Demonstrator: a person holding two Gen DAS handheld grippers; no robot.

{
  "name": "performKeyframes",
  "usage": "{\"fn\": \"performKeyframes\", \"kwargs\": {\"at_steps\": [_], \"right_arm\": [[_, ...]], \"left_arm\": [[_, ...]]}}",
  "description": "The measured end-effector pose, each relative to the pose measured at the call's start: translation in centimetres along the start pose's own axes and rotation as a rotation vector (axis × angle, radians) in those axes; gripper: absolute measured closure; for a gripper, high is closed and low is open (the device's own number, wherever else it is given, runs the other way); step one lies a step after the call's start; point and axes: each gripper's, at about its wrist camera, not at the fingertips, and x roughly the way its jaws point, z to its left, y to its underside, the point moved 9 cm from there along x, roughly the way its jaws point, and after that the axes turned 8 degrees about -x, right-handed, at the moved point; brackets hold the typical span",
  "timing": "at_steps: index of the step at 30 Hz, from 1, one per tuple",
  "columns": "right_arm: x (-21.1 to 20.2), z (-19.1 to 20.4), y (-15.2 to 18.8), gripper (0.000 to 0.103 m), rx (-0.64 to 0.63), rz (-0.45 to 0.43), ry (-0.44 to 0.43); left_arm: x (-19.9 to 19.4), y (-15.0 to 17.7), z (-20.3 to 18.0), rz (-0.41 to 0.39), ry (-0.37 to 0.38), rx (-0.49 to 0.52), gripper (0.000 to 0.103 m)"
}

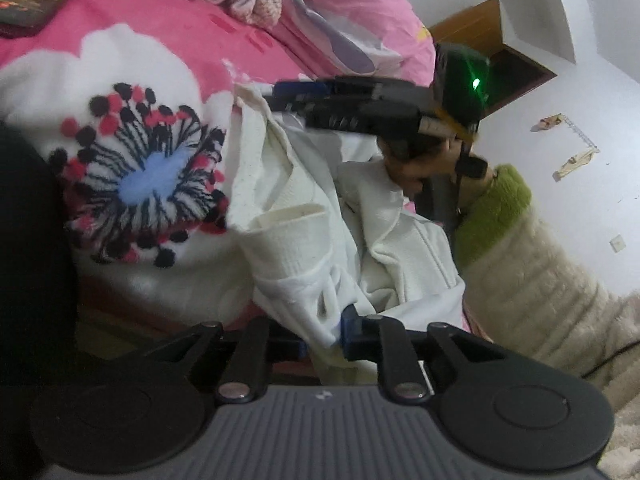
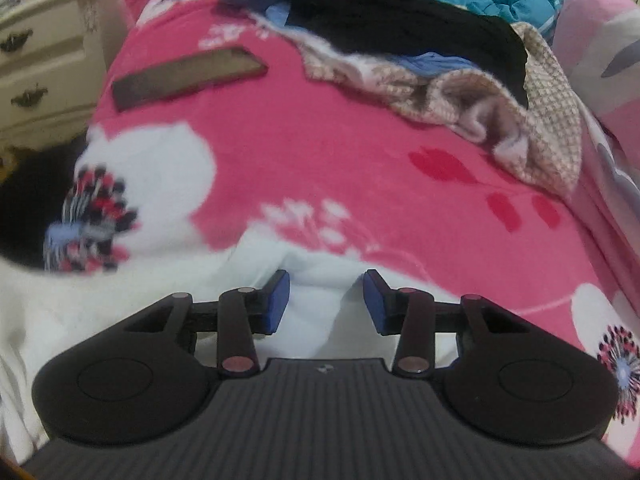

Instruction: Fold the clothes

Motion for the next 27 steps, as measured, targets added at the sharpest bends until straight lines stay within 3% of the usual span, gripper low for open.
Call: {"fn": "performKeyframes", "kwargs": {"at_steps": [3,4,6,8,13,17,20,22,23,24,27], "right_arm": [[-2.2,-1.7,-0.1,0.056,-0.007,0.002,-0.040],[-2.6,-2.1,0.1,0.048,-0.025,0.029,-0.077],[-2.4,-2.4,0.3,0.041,-0.093,0.090,-0.126],[-1.6,-2.7,0.2,0.036,-0.154,0.133,-0.150],[3.1,-2.3,-0.4,0.011,-0.242,0.247,-0.283],[5.4,-2.4,0.9,0.005,-0.146,0.369,-0.363],[4.3,-2.5,1.6,0.021,-0.096,0.386,-0.365],[3.1,-2.0,1.8,0.052,-0.080,0.359,-0.337],[2.5,-1.7,1.8,0.063,-0.076,0.344,-0.316],[1.9,-1.3,1.8,0.091,-0.080,0.328,-0.286],[-0.1,0.1,1.6,0.096,-0.110,0.260,-0.177]], "left_arm": [[0.1,0.0,0.2,0.014,0.037,-0.005,0.070],[0.2,0.1,0.4,0.021,0.046,-0.009,0.066],[0.5,0.1,0.7,0.031,0.055,-0.024,0.056],[0.6,0.2,1.1,0.031,0.054,-0.041,0.052],[0.5,0.1,1.7,0.030,0.046,-0.051,0.048],[0.8,0.1,2.1,0.040,0.045,-0.062,0.048],[1.1,0.1,2.3,0.051,0.049,-0.082,0.048],[1.2,0.1,2.3,0.052,0.056,-0.093,0.046],[1.2,0.1,2.3,0.049,0.058,-0.095,0.045],[1.2,0.0,2.3,0.046,0.060,-0.097,0.045],[1.3,0.1,2.5,0.044,0.052,-0.130,0.046]]}}
